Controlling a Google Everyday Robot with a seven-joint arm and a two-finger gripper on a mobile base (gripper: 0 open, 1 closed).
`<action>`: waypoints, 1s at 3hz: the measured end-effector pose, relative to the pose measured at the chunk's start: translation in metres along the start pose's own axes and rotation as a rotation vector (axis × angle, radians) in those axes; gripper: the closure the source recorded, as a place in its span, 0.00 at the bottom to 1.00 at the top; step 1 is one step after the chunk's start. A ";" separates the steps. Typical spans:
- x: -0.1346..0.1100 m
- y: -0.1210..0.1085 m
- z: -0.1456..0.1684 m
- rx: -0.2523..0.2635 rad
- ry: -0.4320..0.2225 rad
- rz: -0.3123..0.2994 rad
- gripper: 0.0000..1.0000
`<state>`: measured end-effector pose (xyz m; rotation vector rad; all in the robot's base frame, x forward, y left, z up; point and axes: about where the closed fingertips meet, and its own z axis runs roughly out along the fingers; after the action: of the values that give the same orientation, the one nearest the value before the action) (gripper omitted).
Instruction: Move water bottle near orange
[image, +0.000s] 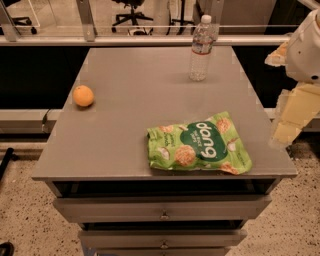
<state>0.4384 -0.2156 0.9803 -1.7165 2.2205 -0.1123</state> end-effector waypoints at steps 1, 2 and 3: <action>0.000 0.000 0.000 0.000 0.000 0.000 0.00; -0.004 -0.015 0.008 0.025 -0.034 0.005 0.00; -0.023 -0.074 0.044 0.096 -0.174 0.031 0.00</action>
Offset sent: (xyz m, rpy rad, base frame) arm 0.1694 0.0074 -0.0197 0.2833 -0.3085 -0.0143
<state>0.5253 -0.2070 0.9628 -1.5778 2.0798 -0.0584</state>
